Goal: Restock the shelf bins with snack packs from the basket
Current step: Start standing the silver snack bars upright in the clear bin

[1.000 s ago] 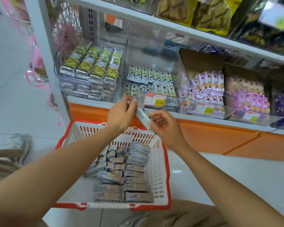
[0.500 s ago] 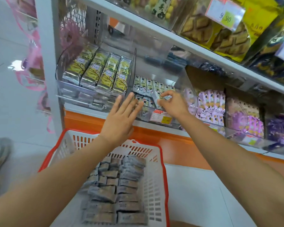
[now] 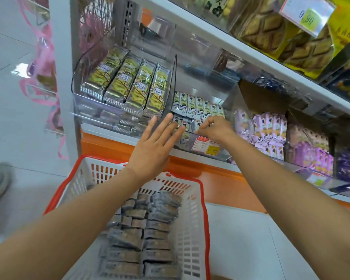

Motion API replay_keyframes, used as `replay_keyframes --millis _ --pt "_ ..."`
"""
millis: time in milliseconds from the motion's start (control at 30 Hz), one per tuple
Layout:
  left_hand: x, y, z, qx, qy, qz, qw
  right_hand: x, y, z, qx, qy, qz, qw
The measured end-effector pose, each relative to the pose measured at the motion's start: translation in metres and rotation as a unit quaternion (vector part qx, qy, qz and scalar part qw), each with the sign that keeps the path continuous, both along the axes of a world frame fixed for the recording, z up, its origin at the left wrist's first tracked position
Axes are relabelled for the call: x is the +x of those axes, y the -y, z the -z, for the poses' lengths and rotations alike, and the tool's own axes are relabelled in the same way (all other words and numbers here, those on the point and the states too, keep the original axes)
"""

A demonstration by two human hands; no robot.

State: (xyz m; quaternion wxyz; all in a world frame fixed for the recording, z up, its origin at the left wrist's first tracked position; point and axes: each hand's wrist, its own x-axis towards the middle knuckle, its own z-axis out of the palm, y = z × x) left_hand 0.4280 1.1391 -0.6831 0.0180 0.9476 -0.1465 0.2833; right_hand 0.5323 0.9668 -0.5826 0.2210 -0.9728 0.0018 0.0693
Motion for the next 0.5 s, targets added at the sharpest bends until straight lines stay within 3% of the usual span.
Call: replay_keyframes --millis 167,300,500 --pt "-0.002 0.002 -0.004 -0.001 -0.006 0.001 1.000 -0.012 0.015 0.000 0.106 0.051 -0.009 0.993" --pt "-0.006 0.004 -0.008 0.004 -0.010 -0.006 1.000 -0.038 0.025 -0.011 0.200 0.117 -0.075 0.970" --pt "-0.024 0.007 0.005 -0.026 -0.009 -0.005 1.000 -0.090 0.022 -0.001 0.235 0.166 -0.167 0.943"
